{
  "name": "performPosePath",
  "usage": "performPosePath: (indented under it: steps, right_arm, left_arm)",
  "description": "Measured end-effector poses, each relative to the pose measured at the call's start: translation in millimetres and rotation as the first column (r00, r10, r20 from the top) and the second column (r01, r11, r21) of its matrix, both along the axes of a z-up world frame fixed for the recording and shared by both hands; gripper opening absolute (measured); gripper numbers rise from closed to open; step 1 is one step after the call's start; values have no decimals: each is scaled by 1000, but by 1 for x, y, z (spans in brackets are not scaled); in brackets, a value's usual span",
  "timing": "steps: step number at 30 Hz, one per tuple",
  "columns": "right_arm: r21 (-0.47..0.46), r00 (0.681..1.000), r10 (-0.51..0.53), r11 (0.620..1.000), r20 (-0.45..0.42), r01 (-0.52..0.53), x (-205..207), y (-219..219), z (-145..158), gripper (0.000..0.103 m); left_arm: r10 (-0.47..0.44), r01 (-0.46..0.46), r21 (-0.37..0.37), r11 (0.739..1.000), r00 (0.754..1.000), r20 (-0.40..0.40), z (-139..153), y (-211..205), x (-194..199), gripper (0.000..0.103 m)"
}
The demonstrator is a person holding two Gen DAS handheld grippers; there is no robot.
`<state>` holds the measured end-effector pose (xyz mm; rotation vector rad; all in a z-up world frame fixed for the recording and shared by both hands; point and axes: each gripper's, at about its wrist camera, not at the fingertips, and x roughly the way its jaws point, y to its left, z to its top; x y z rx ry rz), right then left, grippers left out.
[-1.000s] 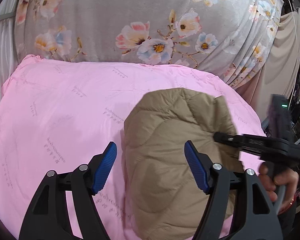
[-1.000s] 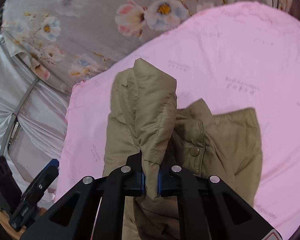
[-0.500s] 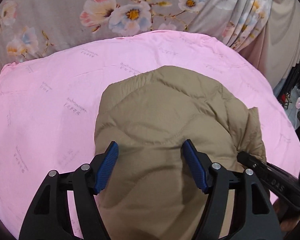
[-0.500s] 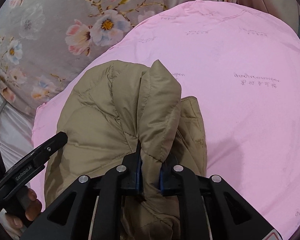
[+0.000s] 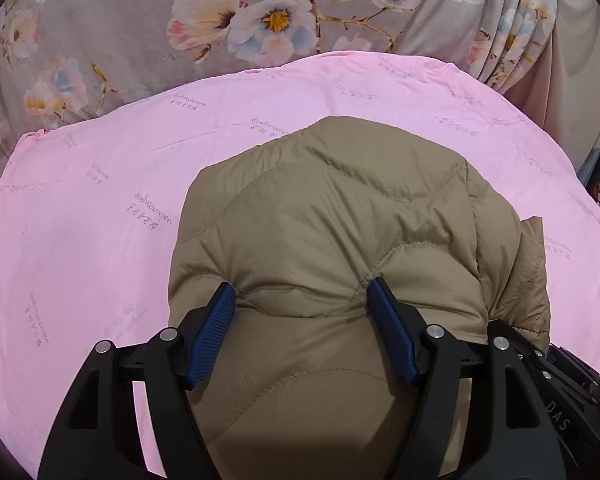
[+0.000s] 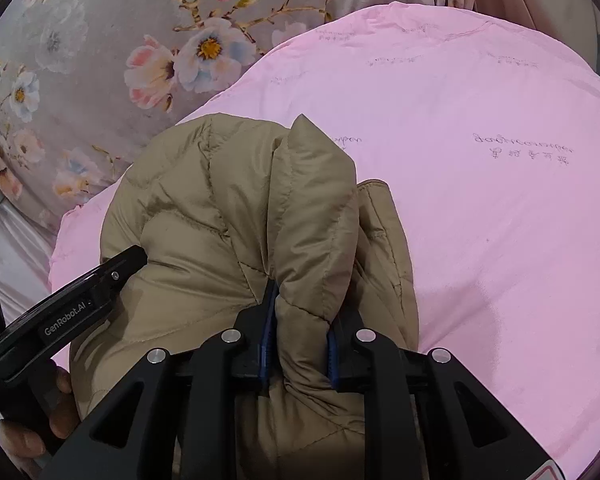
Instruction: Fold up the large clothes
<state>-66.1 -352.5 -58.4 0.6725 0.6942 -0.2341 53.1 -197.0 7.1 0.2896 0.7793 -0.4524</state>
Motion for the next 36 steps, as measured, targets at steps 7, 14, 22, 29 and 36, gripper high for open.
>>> performPosePath:
  steps: [7, 14, 22, 29, 36]
  right_arm:
    - [4, 1000, -1, 1000, 22, 1, 0, -1, -7, 16]
    - [4, 999, -5, 1000, 54, 5, -4, 0, -12, 16]
    - [105, 999, -1, 994, 40, -3, -35, -16, 9, 25]
    - [47, 993, 94, 995, -70, -91, -98, 6, 31, 21]
    - [2, 980, 125, 992, -155, -126, -100, 35, 4, 17]
  left_arm:
    - [3, -3, 16, 1000, 999, 34, -9, -6, 1, 70]
    - [12, -14, 30, 999, 998, 62, -17, -7, 0, 71]
    - [-17, 17, 1, 1000, 999, 35, -6, 7, -7, 71]
    - [-44, 43, -17, 999, 996, -73, 23, 41, -55, 70]
    - [-51, 53, 18, 998, 995, -88, 10, 47, -84, 66]
